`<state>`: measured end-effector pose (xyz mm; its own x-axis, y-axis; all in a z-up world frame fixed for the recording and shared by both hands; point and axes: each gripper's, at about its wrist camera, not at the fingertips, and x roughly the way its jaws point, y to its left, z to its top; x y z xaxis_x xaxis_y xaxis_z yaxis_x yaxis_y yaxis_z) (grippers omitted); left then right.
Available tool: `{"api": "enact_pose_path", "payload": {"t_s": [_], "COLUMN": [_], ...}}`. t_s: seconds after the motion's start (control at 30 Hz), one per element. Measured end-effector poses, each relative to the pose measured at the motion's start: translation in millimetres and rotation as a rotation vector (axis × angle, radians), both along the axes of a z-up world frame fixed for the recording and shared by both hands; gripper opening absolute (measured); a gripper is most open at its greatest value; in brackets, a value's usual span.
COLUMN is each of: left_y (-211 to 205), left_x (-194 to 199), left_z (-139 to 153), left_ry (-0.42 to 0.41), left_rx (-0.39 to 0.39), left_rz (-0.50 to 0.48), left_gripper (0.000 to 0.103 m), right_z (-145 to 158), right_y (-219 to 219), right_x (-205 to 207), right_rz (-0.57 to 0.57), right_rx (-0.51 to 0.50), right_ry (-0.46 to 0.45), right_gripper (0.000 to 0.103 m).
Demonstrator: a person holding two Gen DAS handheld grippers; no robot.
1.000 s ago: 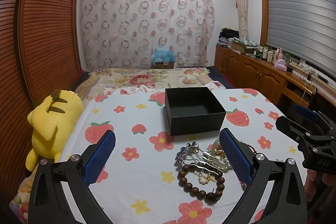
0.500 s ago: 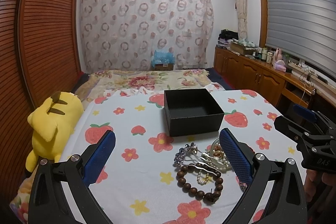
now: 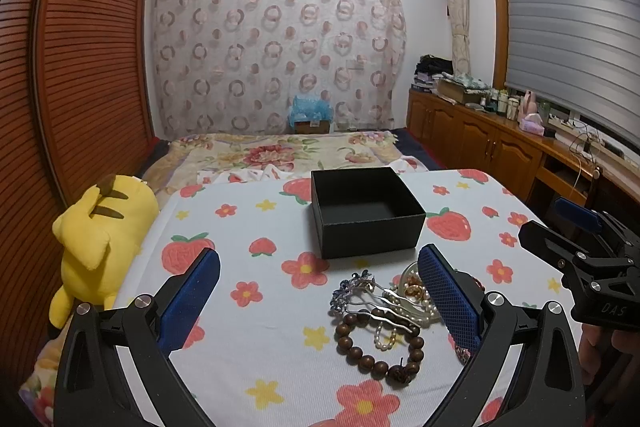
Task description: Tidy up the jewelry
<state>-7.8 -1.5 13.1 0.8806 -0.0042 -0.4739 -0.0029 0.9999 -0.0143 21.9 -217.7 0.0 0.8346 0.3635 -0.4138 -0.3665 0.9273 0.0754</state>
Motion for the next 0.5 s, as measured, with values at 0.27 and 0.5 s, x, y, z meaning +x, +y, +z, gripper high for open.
{"api": "enact_pose_path", "payload": {"t_s": [0.27,0.5], "left_y": [-0.7,-0.8], "left_x": [-3.1,-0.6], "left_z": [6.1,0.3], "left_ry": [0.003,-0.001], "left_rx": [0.000,0.002], "left_rz": [-0.001,0.000], "left_gripper": [0.096,0.096], "right_z": [0.4,1.2], "right_y": [-1.1,-3.1], "right_x": [-0.5,-1.0], "right_rz": [0.000,0.001], "right_rx": [0.001,0.002], "right_ry": [-0.001,-0.002], "right_gripper": [0.101,0.101]}}
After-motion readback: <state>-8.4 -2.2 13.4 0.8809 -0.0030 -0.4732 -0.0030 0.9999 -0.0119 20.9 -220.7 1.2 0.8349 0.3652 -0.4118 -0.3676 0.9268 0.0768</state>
